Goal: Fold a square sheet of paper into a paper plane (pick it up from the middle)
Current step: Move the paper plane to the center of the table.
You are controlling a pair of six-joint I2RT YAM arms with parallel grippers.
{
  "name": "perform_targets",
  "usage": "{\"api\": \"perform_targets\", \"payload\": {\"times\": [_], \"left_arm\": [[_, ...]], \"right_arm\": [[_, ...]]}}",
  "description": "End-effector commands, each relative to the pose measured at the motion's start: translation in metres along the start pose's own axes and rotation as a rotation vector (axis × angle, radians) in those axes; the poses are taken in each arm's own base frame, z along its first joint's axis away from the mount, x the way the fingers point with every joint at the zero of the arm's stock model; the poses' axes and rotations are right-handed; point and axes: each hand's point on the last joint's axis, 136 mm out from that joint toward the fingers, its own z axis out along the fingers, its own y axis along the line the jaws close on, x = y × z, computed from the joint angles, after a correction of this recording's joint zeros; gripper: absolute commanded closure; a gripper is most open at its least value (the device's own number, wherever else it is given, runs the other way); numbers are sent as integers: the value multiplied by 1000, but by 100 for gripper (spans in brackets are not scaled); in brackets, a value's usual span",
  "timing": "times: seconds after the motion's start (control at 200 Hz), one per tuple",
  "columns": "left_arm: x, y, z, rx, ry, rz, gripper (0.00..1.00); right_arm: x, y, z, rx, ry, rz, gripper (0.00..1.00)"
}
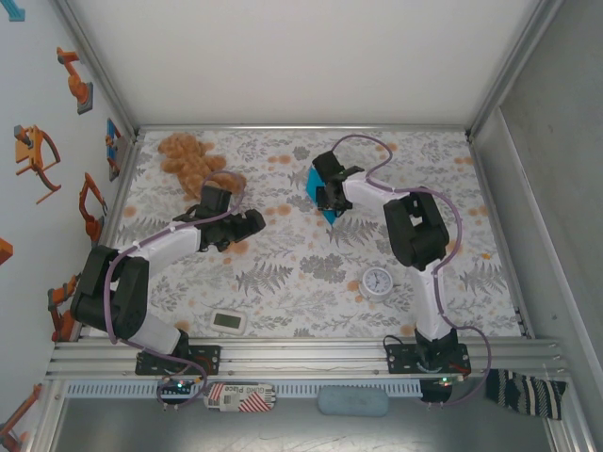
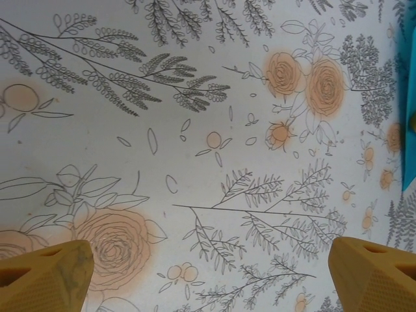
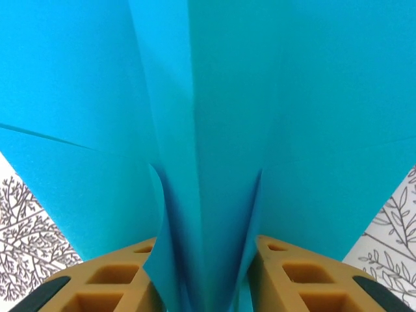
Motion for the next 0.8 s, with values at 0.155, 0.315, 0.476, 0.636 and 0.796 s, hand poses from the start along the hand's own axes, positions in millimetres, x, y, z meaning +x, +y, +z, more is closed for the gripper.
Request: {"api": "perform_targets", "payload": {"times": [0.155,0.315,0.476,0.636,0.796], "left_arm": [[-12,7,-17,-42,-49,23,5],[-14,11,-19,-50,-56,18,3],[-17,13,-23,-53,-65,13,3],[-18,16,-26,-60,-71,11,2],[-23,16,-34,-62,-90,13,2]], "right_arm": [[22,-21,25,93,84,40,62],[21,-21,26,91,83,43,61],[24,-21,32,80,99,51,60],[20,-20,30,67,91,58,60],[-10,-10,-7,14,5,59,60]]}}
